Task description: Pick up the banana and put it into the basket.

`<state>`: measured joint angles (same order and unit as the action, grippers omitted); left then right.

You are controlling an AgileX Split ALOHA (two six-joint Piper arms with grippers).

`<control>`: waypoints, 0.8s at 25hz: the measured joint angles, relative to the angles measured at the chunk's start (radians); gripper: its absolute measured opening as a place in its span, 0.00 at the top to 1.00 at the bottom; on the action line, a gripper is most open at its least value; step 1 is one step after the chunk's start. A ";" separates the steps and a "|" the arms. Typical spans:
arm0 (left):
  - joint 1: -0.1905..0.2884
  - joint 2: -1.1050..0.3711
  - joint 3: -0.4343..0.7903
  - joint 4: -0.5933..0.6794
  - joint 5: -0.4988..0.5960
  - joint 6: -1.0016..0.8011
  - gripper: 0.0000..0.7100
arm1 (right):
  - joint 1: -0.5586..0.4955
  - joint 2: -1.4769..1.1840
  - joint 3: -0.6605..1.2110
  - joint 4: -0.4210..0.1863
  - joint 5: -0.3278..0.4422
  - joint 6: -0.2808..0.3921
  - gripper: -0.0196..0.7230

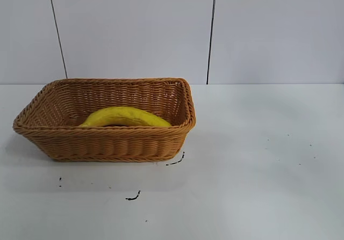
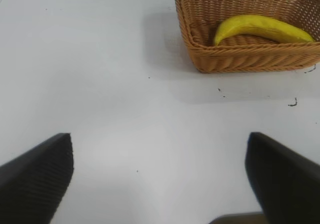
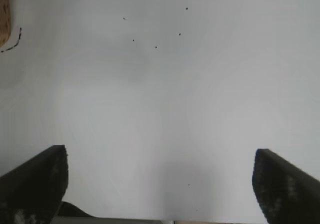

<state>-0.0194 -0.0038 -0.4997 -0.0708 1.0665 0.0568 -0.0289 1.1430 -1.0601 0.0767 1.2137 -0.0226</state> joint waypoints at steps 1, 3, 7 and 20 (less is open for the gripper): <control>0.000 0.000 0.000 0.000 0.000 0.000 0.02 | 0.000 -0.052 0.039 0.000 0.000 -0.007 0.04; 0.000 0.000 0.000 0.000 0.000 0.000 0.02 | 0.000 -0.148 0.109 0.000 0.000 -0.015 0.04; 0.000 0.000 0.000 0.000 0.000 0.000 0.02 | 0.000 -0.345 0.261 0.000 -0.043 -0.022 0.04; 0.000 0.000 0.000 0.000 0.000 0.000 0.02 | 0.000 -0.731 0.554 0.013 -0.185 -0.048 0.04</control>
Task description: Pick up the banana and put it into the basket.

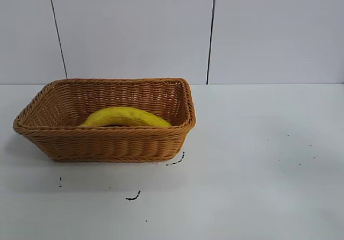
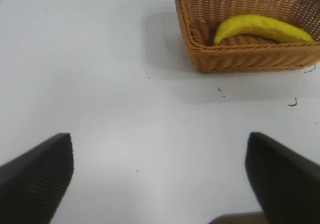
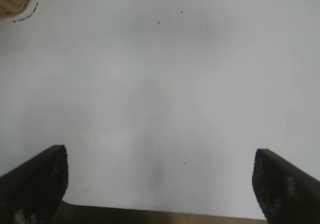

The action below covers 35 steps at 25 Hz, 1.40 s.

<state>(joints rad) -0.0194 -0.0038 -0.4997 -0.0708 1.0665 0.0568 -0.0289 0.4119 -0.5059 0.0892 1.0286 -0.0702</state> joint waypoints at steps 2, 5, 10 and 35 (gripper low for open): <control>0.000 0.000 0.000 0.000 -0.001 0.000 0.02 | 0.000 -0.002 0.001 0.001 0.000 0.000 0.04; 0.000 0.000 0.000 0.000 -0.001 0.000 0.02 | 0.000 -0.002 0.001 0.001 -0.001 0.000 0.04; 0.000 0.000 0.000 0.000 -0.001 0.000 0.02 | 0.000 -0.059 0.002 0.003 -0.003 0.000 0.04; 0.000 0.000 0.000 0.000 -0.001 0.000 0.02 | 0.046 -0.417 0.002 0.018 -0.001 0.000 0.04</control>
